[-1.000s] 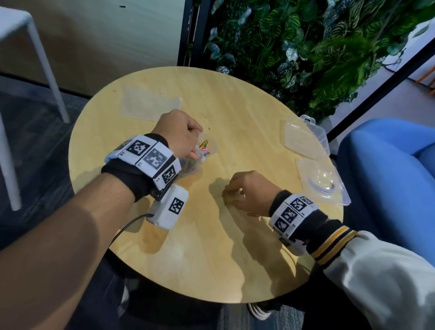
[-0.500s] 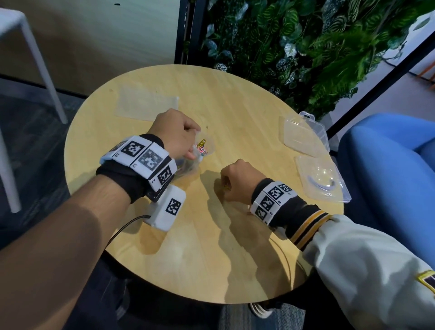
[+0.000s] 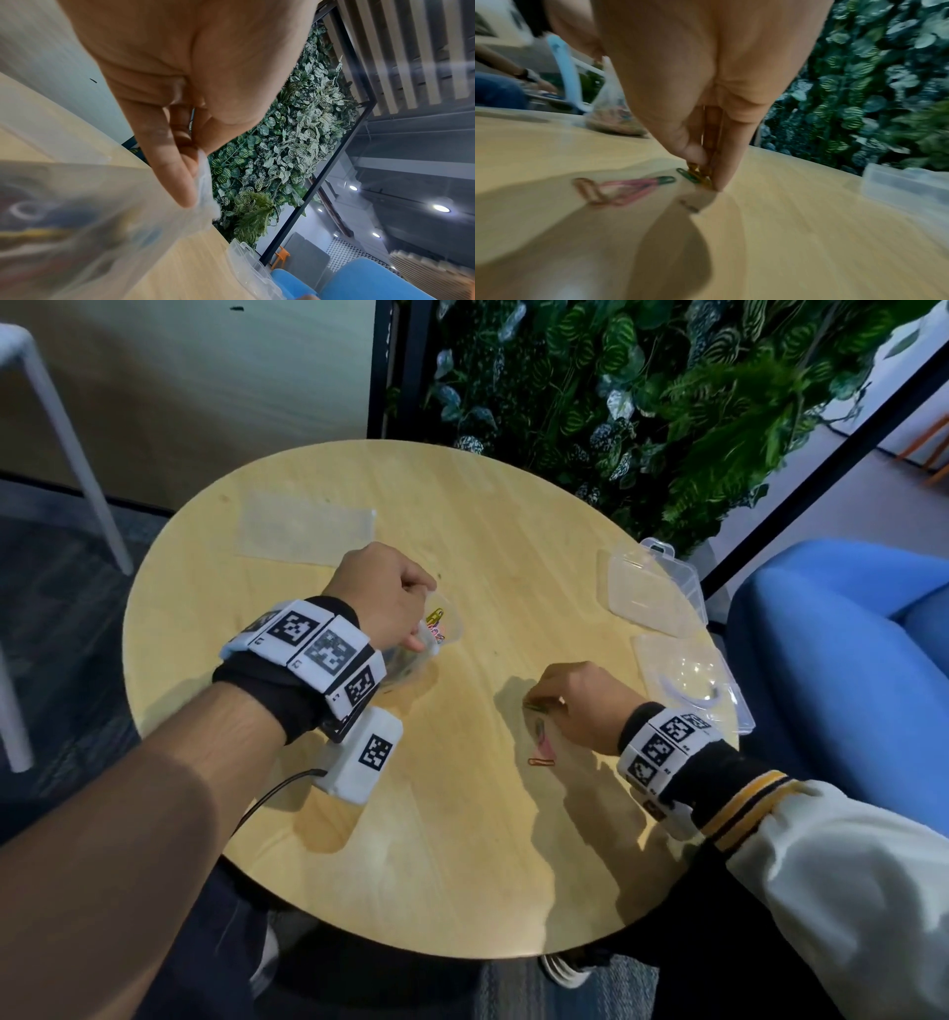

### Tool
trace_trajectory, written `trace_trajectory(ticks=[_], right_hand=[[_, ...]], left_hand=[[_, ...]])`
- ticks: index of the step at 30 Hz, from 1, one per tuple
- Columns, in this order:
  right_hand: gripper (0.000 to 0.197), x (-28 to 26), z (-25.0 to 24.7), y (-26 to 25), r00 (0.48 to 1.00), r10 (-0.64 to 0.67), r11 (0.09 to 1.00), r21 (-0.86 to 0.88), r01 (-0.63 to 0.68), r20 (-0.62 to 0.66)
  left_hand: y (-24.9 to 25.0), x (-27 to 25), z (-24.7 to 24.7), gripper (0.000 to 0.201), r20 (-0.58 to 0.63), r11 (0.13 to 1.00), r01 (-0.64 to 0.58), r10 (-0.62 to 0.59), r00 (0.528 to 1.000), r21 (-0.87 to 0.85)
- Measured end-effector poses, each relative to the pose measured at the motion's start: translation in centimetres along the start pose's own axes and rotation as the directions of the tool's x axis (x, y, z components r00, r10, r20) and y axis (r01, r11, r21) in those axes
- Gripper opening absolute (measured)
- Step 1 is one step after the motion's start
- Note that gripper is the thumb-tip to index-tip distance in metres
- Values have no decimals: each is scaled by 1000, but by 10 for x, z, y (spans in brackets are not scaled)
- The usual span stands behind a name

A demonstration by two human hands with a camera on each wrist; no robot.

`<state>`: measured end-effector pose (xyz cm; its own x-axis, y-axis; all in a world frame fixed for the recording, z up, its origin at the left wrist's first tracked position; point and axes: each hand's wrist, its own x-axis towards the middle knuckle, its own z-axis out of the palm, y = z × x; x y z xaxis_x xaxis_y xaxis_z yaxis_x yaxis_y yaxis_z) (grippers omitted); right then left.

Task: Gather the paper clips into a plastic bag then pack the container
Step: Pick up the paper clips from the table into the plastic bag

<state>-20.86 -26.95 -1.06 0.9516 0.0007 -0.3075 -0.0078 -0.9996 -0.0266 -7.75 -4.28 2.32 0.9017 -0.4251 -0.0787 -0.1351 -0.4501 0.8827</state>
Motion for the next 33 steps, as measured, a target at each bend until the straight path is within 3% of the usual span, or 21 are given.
trace_trajectory(ticks=[2, 7, 12, 20, 26, 29, 31, 32, 33], right_hand=[[39, -13, 4, -8, 999, -29, 999, -11, 30, 40], [40, -39, 17, -28, 988, 35, 998, -55, -27, 149], [24, -38, 19, -39, 992, 23, 989, -148, -4, 124], [32, -34, 14, -67, 977, 111, 951, -304, -51, 182], [23, -12, 7, -57, 979, 144, 928, -363, -83, 144], [20, 9, -6, -33, 971, 230, 954, -214, -212, 61], [15, 20, -22, -15, 943, 334, 940, 75, -334, 8], [8, 22, -31, -10, 920, 392, 880, 296, -373, -5], [5, 22, -40, -8, 900, 436, 757, 539, -369, 3]], left_hand=[[0, -1, 0, 26, 0, 1000, 3, -3, 1000, -4], [-1, -3, -3, 26, -2, 1000, -3, 3, 1000, -3], [-4, -7, -4, 26, -3, 1000, -12, 12, 1000, 6], [-7, -14, -5, 26, -21, 1000, -12, 12, 1000, -6], [-6, -15, -4, 25, -4, 1000, -17, 17, 1000, 14], [-4, -15, -2, 25, 4, 1000, -23, 23, 1000, 15], [-4, -15, -1, 26, 13, 999, -34, 34, 999, 34], [-3, -15, 0, 26, 21, 999, -36, 35, 999, 37], [-2, -15, 1, 26, 29, 999, -34, 33, 999, 33]])
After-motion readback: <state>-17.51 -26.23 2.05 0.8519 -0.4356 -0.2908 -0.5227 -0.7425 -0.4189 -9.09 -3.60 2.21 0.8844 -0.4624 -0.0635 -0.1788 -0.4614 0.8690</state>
